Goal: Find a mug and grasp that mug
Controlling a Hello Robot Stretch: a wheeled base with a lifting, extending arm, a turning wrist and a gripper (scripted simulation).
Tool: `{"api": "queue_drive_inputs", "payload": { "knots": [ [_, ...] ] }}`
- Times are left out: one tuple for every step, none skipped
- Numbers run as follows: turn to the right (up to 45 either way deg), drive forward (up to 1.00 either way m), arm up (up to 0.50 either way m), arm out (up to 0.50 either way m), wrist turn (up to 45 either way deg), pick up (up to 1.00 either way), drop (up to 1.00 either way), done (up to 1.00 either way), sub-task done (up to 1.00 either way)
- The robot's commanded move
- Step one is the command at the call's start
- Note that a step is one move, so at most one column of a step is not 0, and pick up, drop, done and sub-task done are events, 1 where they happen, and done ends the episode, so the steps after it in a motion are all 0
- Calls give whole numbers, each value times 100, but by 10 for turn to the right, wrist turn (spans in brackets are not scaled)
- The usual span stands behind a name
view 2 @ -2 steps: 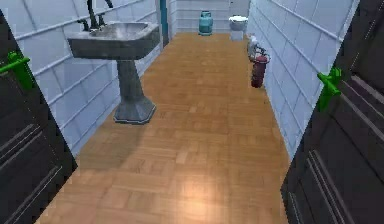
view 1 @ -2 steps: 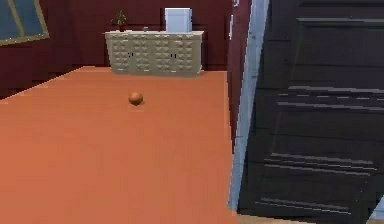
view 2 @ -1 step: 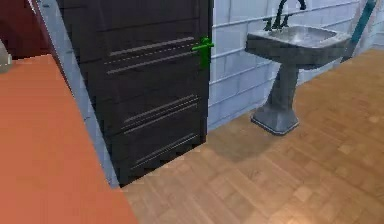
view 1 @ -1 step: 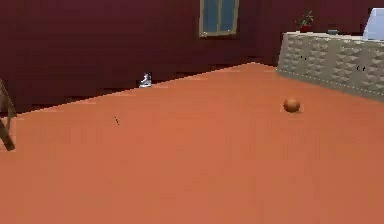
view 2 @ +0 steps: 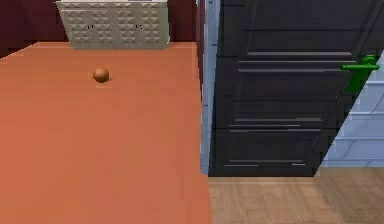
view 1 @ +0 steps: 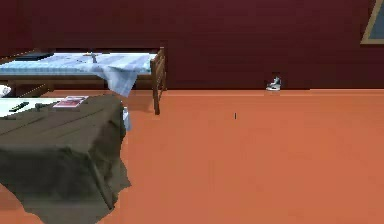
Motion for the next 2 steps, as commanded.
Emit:
{"api": "queue_drive_inputs", "payload": {
  "knots": [
    [0, 15, 0, 0, 0, 0, 0, 0, 0],
    [-450, 0, 0, 0, 0, 0, 0, 0, 0]
  ]
}}
